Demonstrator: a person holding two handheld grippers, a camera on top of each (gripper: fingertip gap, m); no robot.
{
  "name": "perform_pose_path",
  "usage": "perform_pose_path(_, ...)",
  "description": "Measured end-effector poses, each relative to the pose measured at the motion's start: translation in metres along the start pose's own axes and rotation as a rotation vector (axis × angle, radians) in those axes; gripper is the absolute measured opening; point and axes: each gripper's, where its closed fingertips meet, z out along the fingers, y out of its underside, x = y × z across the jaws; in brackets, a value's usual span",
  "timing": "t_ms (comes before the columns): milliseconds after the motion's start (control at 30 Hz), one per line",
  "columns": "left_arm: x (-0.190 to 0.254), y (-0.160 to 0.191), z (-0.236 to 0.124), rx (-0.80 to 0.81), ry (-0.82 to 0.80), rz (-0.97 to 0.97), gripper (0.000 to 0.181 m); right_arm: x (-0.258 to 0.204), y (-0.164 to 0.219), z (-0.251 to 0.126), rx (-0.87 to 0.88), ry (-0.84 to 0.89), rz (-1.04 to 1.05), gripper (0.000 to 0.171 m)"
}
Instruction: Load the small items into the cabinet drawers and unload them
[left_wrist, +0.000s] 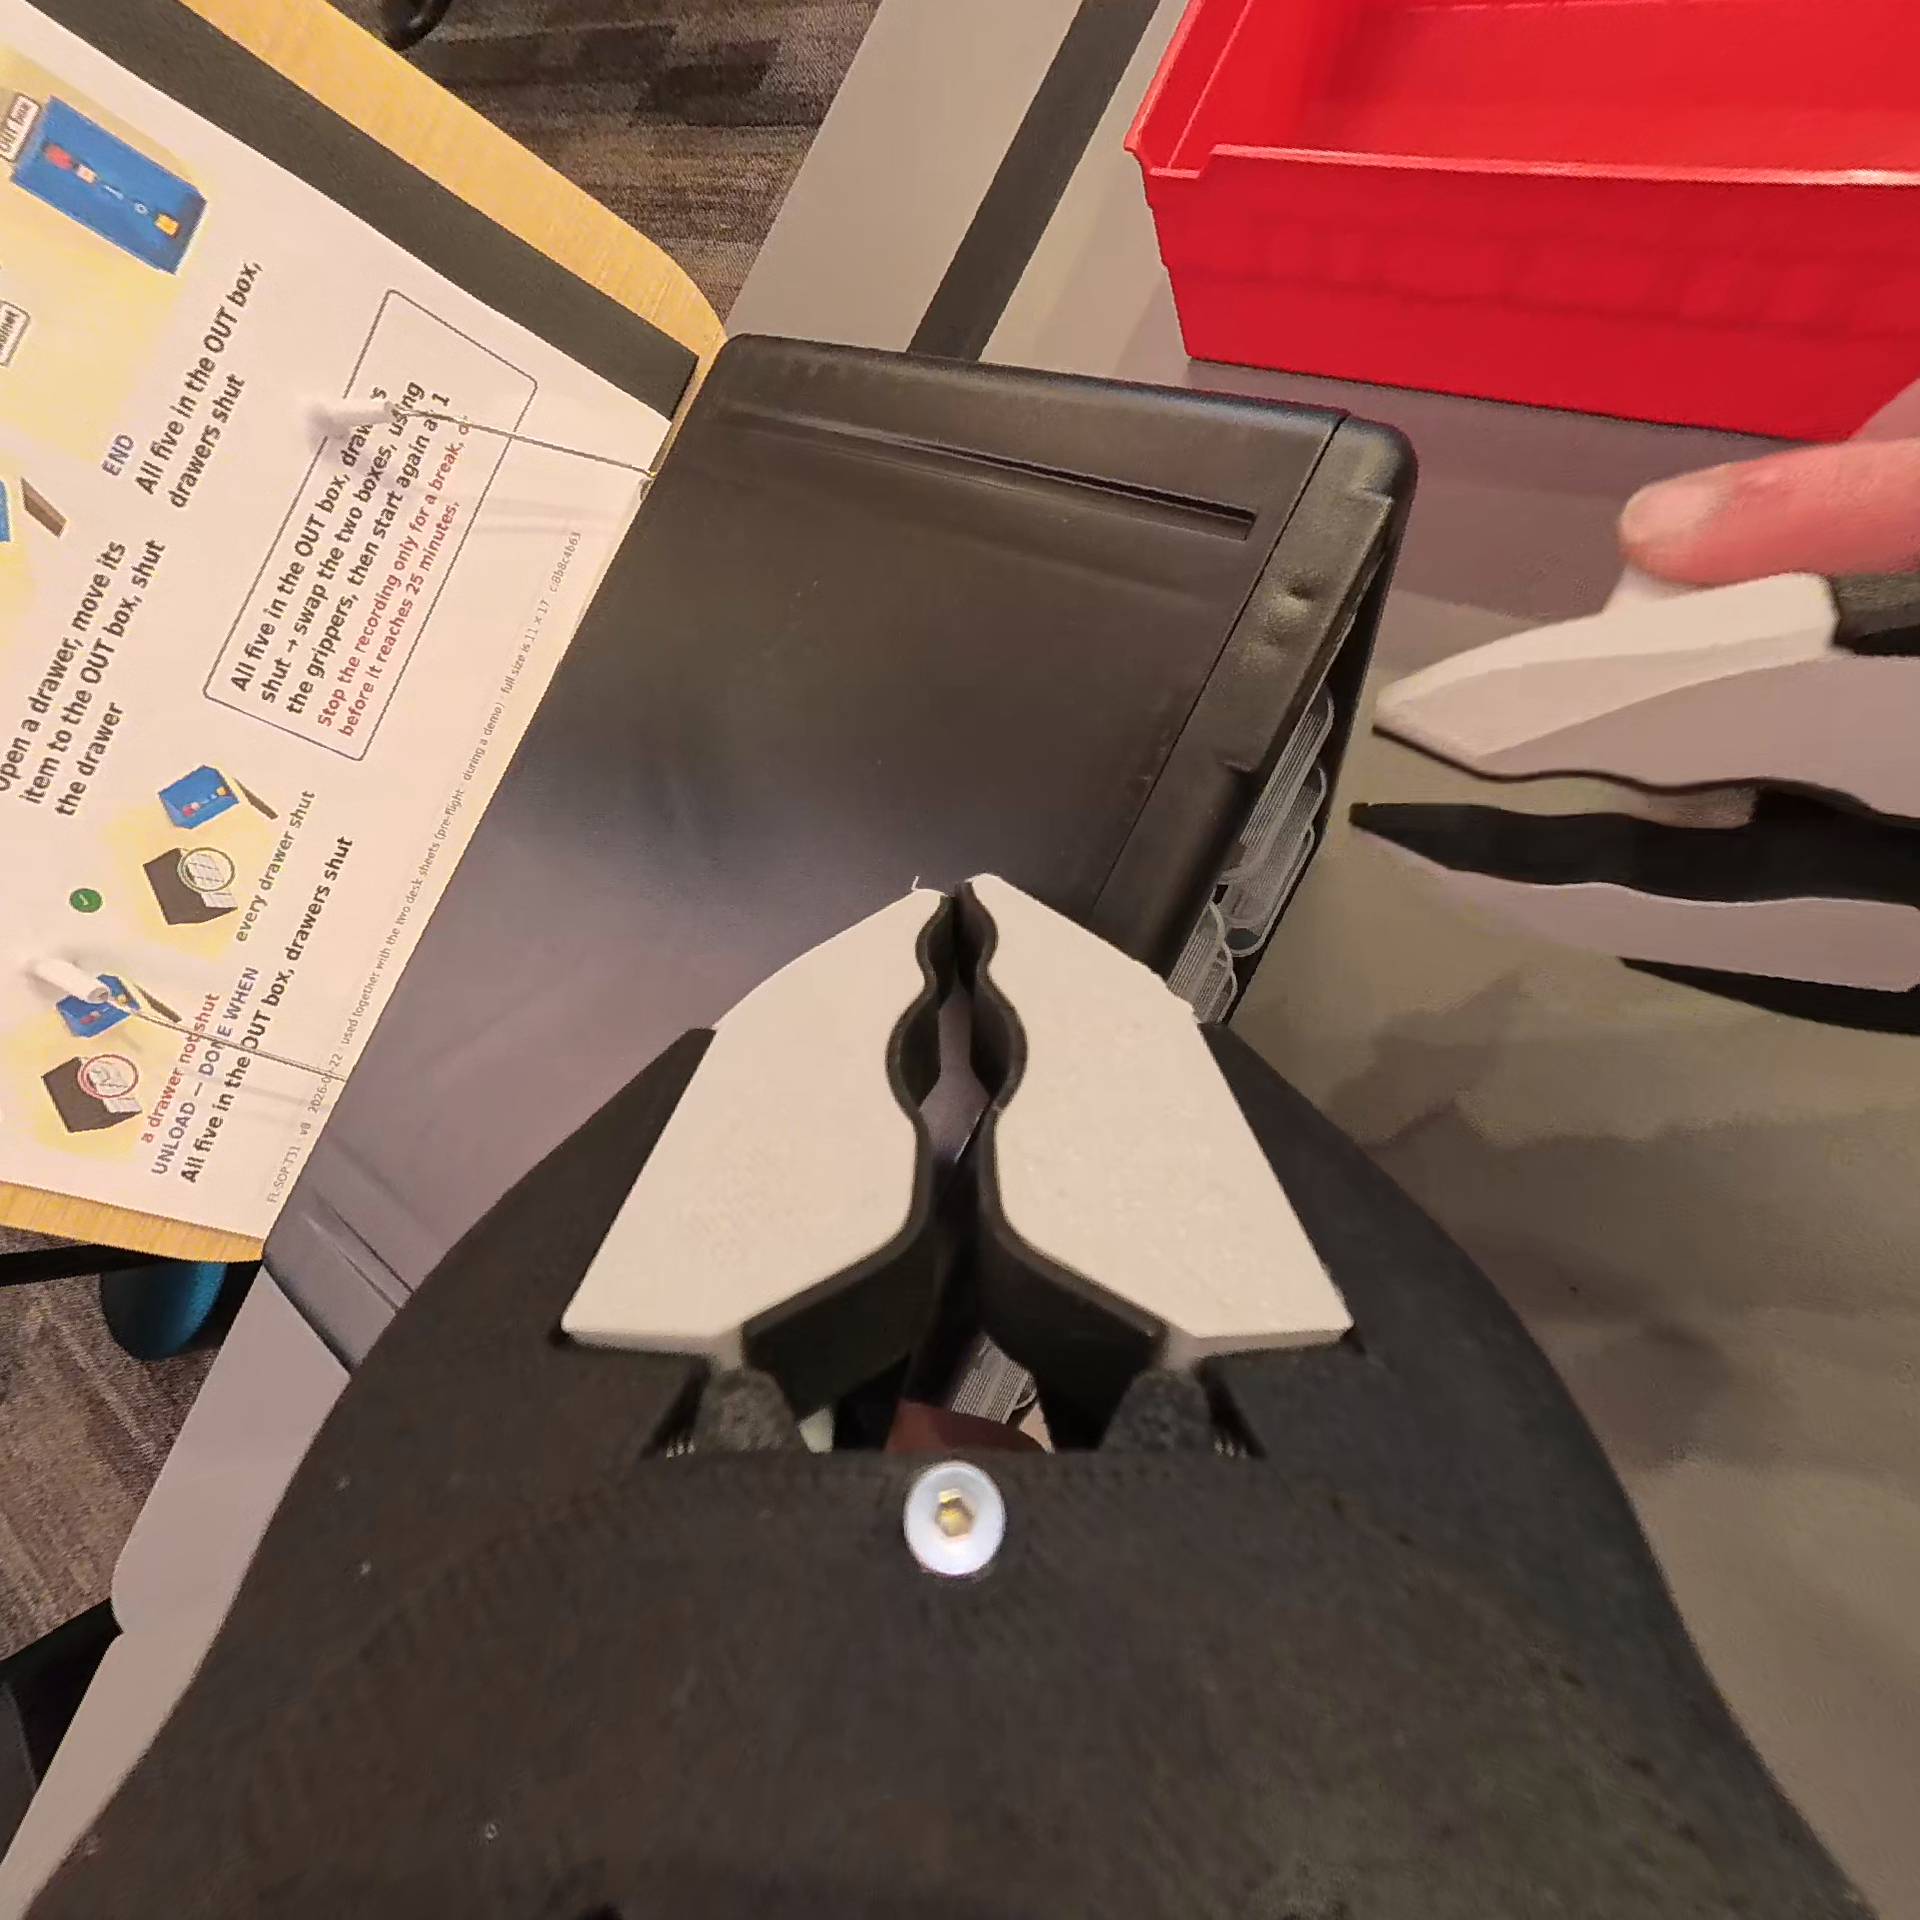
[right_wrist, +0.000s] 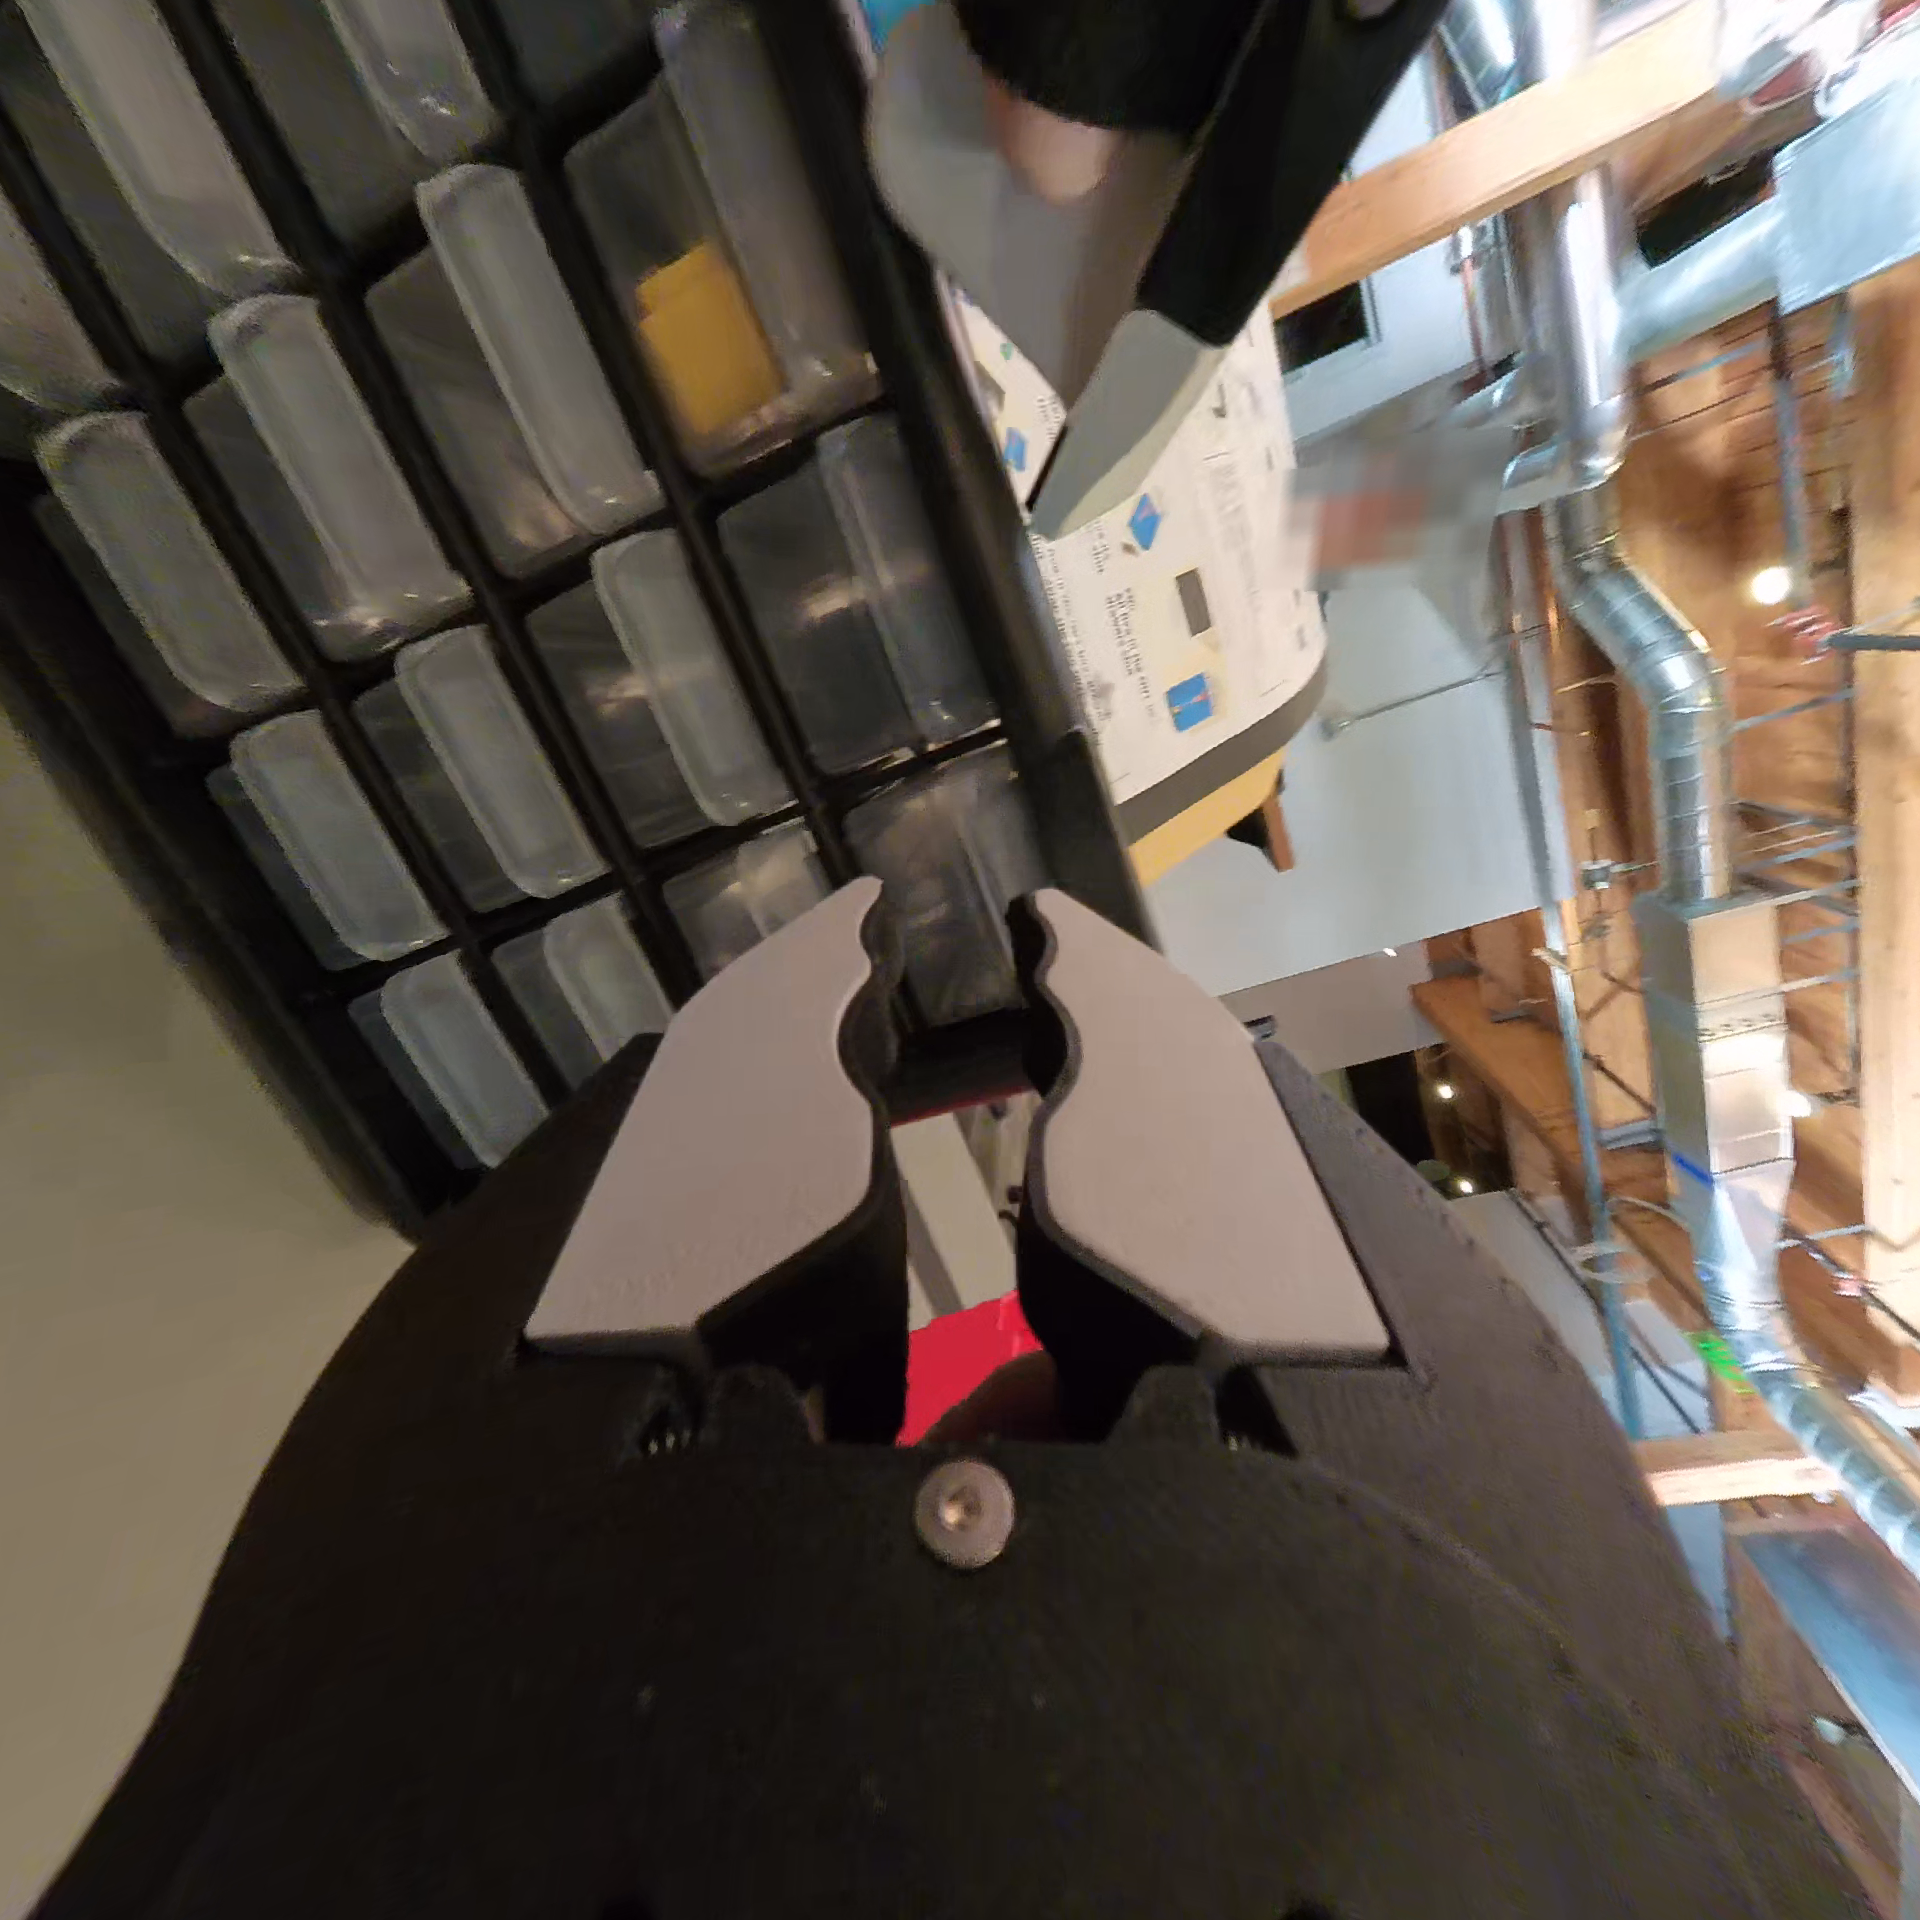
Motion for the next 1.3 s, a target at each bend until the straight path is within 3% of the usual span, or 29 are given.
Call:
perform_pose_path(33,0.000,0.000,0.000,0.000,0.000,0.000,0.000,0.004,0.000,0.000,-0.002,0.011,-0.013,0.020)
perform_pose_path(233,0.000,0.000,0.000,0.003,0.007,-0.007,0.000,0.013,0.001,0.009,0.005,0.083,-0.118,0.022)
perform_pose_path(433,0.000,0.000,0.000,0.008,0.024,-0.019,0.000,0.015,0.002,0.014,0.034,0.174,-0.197,0.054)
perform_pose_path(533,0.000,0.000,0.000,0.008,0.021,-0.016,0.000,0.018,0.004,0.018,0.046,0.198,-0.224,0.050)
perform_pose_path(700,0.001,0.000,0.000,0.010,0.015,-0.017,0.001,0.023,0.000,0.020,0.076,0.221,-0.234,0.029)
perform_pose_path(1300,0.001,0.000,0.000,0.015,0.019,-0.024,0.000,0.009,-0.007,-0.029,0.103,0.194,-0.170,0.009)
